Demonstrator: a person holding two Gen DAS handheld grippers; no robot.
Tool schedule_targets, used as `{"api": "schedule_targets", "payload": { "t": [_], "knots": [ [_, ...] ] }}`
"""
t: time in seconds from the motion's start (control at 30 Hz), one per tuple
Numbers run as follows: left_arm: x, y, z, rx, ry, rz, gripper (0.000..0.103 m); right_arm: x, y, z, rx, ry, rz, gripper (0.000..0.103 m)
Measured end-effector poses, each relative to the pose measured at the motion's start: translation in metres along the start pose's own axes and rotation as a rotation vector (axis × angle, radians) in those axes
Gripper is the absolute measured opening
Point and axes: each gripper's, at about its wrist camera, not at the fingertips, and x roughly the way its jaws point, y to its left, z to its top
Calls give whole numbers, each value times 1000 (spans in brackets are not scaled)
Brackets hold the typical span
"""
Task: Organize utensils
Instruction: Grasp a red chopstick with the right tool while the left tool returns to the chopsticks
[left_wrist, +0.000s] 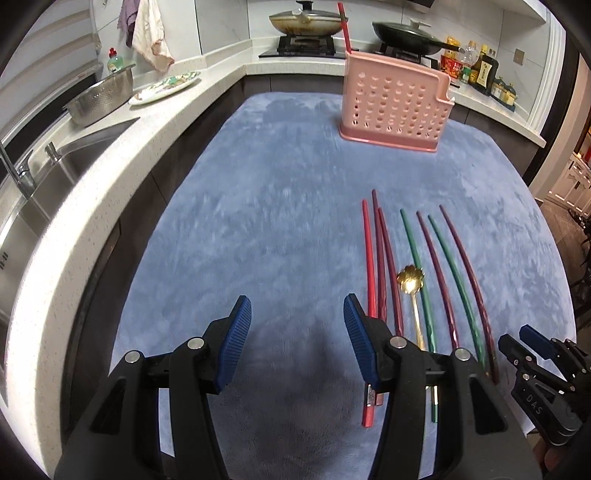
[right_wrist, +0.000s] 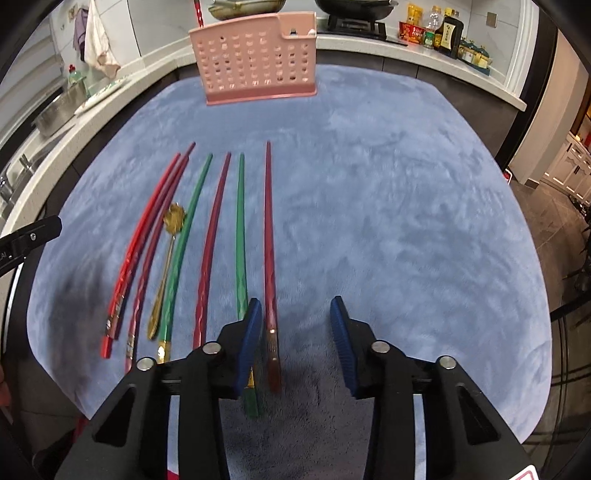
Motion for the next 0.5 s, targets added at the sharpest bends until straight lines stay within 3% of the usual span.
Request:
{"api": "schedule_targets", "payload": {
  "t": [0.27, 0.5],
  "knots": [
    [9, 0, -10, 7, 33, -5, 50, 12, 2, -6, -2, 28, 21, 24],
    [14, -5, -21, 23, 59, -13, 50, 17, 2, -11, 3, 41, 29, 11]
  ]
}}
